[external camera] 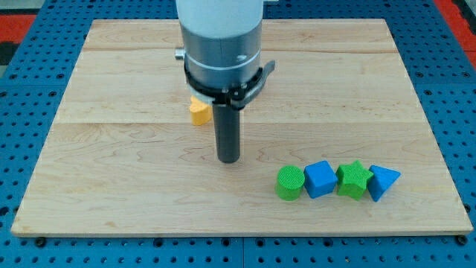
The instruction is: Place the yellow heart to the left of the green circle
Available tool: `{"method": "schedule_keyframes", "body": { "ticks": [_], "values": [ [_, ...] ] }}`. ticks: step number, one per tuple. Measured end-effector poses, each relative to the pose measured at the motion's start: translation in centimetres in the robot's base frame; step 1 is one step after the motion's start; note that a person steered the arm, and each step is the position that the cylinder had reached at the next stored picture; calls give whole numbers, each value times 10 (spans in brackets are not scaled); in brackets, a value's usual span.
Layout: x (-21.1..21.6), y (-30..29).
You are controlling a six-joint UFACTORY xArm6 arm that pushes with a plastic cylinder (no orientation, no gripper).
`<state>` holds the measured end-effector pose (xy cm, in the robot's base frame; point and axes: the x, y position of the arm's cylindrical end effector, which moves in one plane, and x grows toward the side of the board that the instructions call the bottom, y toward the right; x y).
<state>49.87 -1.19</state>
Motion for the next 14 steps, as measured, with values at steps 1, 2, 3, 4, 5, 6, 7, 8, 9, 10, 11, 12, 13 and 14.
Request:
{"method": "schedule_keyframes", "body": {
  "ticks": [1, 2, 3, 4, 5, 6, 7, 8, 9, 10, 11, 12, 13, 14],
  "values": [
    [-30, 31],
    [-75, 25],
    [-111, -15],
    [-101, -46],
    [-80, -62],
    [-69, -87],
    [-45, -95],
    [-17, -79],
    [21, -71],
    [52, -68],
    [68, -93],
    [92, -106],
    [97, -79],
    [97, -66]
  ]
}}
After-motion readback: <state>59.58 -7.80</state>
